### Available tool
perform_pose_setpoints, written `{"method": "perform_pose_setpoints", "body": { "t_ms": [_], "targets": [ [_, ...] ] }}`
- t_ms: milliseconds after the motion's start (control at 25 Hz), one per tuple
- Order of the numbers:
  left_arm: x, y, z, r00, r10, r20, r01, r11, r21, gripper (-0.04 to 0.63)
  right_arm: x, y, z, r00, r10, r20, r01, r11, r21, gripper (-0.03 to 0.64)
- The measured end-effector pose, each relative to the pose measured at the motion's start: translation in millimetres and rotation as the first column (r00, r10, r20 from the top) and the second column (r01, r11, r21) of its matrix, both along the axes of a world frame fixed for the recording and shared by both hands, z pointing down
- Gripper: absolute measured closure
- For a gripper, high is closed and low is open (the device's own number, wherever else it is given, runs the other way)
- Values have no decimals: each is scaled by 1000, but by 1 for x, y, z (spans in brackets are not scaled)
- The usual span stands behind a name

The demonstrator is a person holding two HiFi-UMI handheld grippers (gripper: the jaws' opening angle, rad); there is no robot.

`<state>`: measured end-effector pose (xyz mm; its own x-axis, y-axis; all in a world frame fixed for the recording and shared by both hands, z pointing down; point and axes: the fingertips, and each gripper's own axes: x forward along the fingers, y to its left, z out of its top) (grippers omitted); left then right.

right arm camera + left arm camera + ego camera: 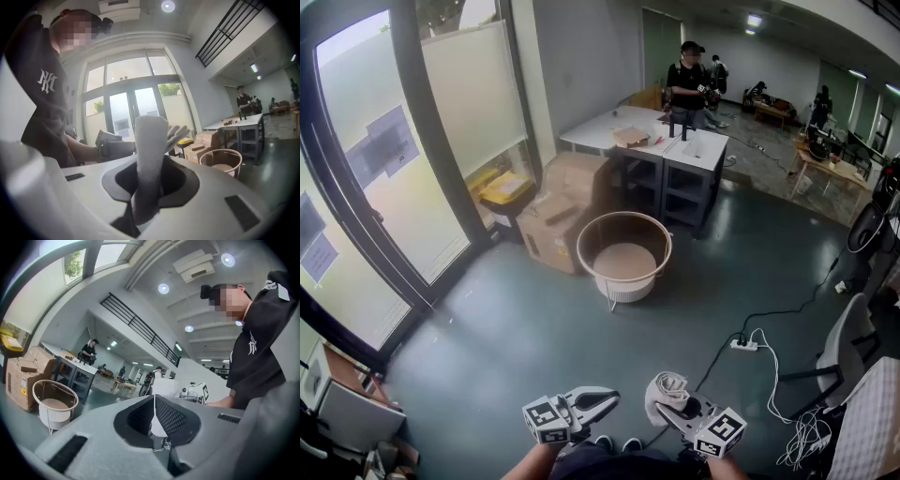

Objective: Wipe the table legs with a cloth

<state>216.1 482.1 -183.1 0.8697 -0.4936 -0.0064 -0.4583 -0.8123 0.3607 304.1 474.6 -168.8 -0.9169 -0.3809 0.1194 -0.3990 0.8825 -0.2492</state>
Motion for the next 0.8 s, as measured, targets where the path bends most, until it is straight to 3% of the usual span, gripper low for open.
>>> {"method": "perform_pose_setpoints", "body": {
  "t_ms": [120, 280, 400, 600, 800],
  "targets": [
    [-3, -6, -6, 1000, -9, 23, 8, 999, 46, 588, -14, -6, -1, 1000, -28, -11, 29, 998, 60, 535],
    [-10, -1, 1, 999, -27, 44, 26, 1000, 8, 588, -17, -5, 6, 999, -33, -11, 33, 999, 28, 537],
    [-12, -1, 3, 998, -33, 62, 31, 999, 26, 589, -11, -4, 5, 999, -42, 2, 42, 999, 29, 537],
    [-16, -14, 2, 998, -62, -7, 62, 998, -7, 589, -5, -12, 3, 999, -10, 51, 8, 1000, 25, 535],
    [-4, -21, -5, 1000, -27, -5, 27, 999, 17, 589, 9, -17, 5, 998, 29, 56, -31, 999, 33, 535]
  ]
}}
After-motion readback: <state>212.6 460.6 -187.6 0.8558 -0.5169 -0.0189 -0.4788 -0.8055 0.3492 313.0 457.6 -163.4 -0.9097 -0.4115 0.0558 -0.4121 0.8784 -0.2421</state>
